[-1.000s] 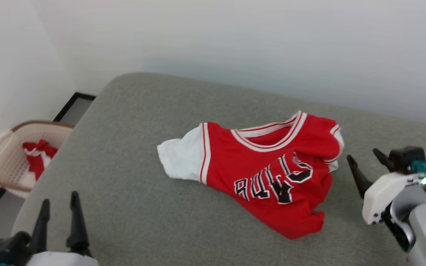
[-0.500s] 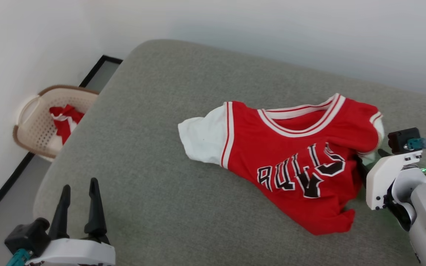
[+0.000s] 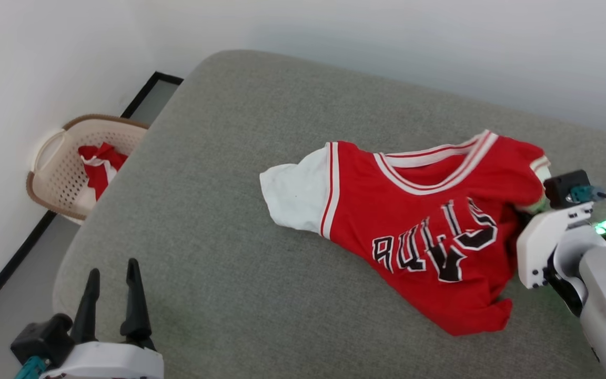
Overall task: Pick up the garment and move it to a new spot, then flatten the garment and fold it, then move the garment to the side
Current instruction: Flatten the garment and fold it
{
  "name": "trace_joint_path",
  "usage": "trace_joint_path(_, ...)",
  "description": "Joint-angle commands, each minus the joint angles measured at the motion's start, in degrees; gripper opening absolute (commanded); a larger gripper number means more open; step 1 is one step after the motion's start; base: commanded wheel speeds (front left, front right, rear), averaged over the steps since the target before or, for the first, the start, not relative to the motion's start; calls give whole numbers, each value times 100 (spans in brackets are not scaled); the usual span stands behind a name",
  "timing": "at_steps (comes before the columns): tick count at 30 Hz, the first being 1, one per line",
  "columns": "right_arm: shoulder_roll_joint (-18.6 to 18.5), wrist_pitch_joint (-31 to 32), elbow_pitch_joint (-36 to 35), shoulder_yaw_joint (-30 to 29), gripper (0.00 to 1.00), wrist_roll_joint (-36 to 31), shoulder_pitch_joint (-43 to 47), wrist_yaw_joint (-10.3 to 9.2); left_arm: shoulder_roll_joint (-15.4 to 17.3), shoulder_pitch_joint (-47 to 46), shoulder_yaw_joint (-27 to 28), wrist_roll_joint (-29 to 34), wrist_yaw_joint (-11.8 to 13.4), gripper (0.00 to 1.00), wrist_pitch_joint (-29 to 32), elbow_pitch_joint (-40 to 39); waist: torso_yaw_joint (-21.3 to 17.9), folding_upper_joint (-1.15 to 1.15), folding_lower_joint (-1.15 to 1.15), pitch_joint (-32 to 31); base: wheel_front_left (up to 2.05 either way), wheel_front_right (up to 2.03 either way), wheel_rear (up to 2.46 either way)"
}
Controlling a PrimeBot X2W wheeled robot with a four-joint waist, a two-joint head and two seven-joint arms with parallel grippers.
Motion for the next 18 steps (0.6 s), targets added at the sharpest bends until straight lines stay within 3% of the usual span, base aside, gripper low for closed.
trace_joint_path(1,1,-163,-88,153,0,42,-120,-6,-51,37,74,79,-56,100,2,24,-55,0,0,-83,0,0,0)
trace_joint_path(9,116,-434,-714,895,0,325,-294,-6,-150,152,240,240,-176,100,2,108,-147,0,0,-334,0,0,0)
trace_joint_path(18,297,-52,-1674,1748,0,799,-72,-6,-194,283,304,360,-231,100,2,124,-152,0,0,-532,0,0,0)
